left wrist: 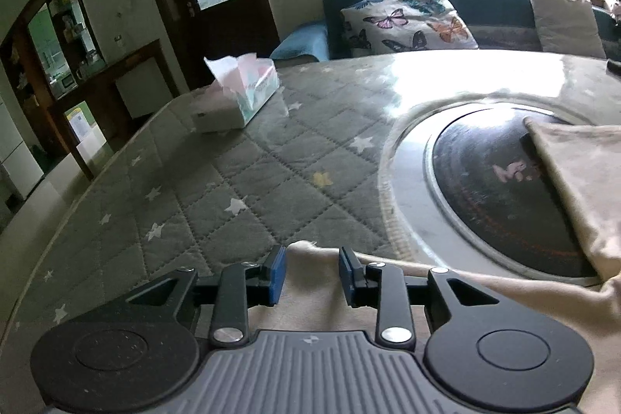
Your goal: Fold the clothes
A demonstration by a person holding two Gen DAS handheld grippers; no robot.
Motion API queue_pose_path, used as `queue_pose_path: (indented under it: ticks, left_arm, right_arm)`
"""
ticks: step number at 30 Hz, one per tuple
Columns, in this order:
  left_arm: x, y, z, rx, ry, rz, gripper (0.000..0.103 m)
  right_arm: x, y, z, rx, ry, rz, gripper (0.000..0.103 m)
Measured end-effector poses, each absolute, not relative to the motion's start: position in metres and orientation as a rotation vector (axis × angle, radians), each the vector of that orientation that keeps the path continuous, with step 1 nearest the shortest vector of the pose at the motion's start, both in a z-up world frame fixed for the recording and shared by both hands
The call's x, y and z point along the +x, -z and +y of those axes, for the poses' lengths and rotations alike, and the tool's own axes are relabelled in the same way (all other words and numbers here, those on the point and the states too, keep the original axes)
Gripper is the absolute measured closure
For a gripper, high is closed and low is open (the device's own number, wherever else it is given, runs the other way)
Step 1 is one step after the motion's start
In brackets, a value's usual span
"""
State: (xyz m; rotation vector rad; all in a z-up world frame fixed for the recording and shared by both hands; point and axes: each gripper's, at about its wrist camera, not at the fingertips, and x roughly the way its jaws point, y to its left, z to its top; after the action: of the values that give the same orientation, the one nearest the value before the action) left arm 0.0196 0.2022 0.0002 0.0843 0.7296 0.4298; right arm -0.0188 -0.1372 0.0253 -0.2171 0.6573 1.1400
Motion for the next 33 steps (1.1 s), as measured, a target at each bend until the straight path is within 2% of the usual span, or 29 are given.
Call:
queue_pose_path:
  ticks: [5,8,11,18,30,32,33]
  left_arm:
    - [0.019,-0.014,0.177,0.090,-0.367,0.691,0.063]
    - [0.024,-0.021,0.152,0.099,-0.302,0.670,0.057]
    - [0.031,-0.026,0.122,0.110,-0.221,0.653,0.055]
    - [0.044,-0.028,0.055,0.127,-0.037,0.646,0.041]
    - [0.042,-0.014,-0.036,0.190,0.232,0.678,0.024]
    - [0.039,-0.008,-0.047,0.204,0.259,0.693,0.023]
    - [0.038,-0.005,-0.052,0.217,0.271,0.699,0.022]
  right_arm:
    - [0.011,-0.022,-0.216,-0.081,-0.797,0.690,0.037]
    - [0.027,-0.011,-0.263,-0.035,-0.586,0.718,0.037]
    - [0.024,-0.006,-0.295,-0.016,-0.457,0.734,0.037]
    - [0.011,0.003,-0.366,0.024,-0.180,0.759,0.037]
    - [0.003,0.004,-0.412,0.007,0.038,0.700,0.037]
    - [0.011,0.008,-0.419,0.000,0.059,0.703,0.040]
    - [0.015,0.010,-0.422,-0.001,0.065,0.709,0.047]
